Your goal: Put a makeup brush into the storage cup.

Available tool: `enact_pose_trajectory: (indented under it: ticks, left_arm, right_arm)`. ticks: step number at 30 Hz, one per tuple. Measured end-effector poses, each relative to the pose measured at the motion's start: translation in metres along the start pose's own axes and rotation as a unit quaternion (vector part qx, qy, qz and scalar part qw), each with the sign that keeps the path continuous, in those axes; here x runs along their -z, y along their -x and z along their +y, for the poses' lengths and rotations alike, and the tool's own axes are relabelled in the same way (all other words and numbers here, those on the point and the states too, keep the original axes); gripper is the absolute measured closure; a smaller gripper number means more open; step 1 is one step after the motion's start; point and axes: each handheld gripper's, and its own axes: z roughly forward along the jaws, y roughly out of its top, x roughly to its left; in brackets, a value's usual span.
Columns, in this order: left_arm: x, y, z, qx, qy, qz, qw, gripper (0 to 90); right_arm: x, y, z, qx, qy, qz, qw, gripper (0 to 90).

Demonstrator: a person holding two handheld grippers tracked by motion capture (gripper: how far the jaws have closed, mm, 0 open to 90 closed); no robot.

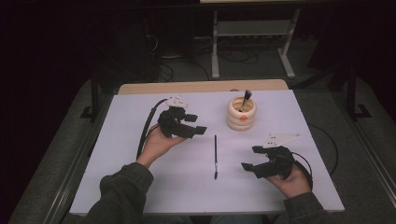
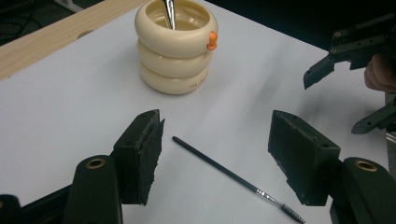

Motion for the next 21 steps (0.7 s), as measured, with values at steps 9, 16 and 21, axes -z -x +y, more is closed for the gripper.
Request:
enact_pose_trajectory:
  ticks: [9,16,21]
  left_arm:
    - [0.007,0.002,-0.009,0.0,-0.001,0.002,1.0,33.9]
    - [0.012,0.002,-0.015,0.005,0.001,0.002,1.0,32.9]
    - [0.017,0.002,-0.021,0.008,0.003,0.002,1.0,32.5]
  right_arm:
    - [0.002,0.001,0.002,0.001,0.0,-0.005,1.0,22.0]
    - [0.002,0.001,0.004,-0.002,0.0,-0.005,1.0,23.4]
    - [0.0,0.0,0.008,-0.005,-0.007,0.001,1.0,23.3]
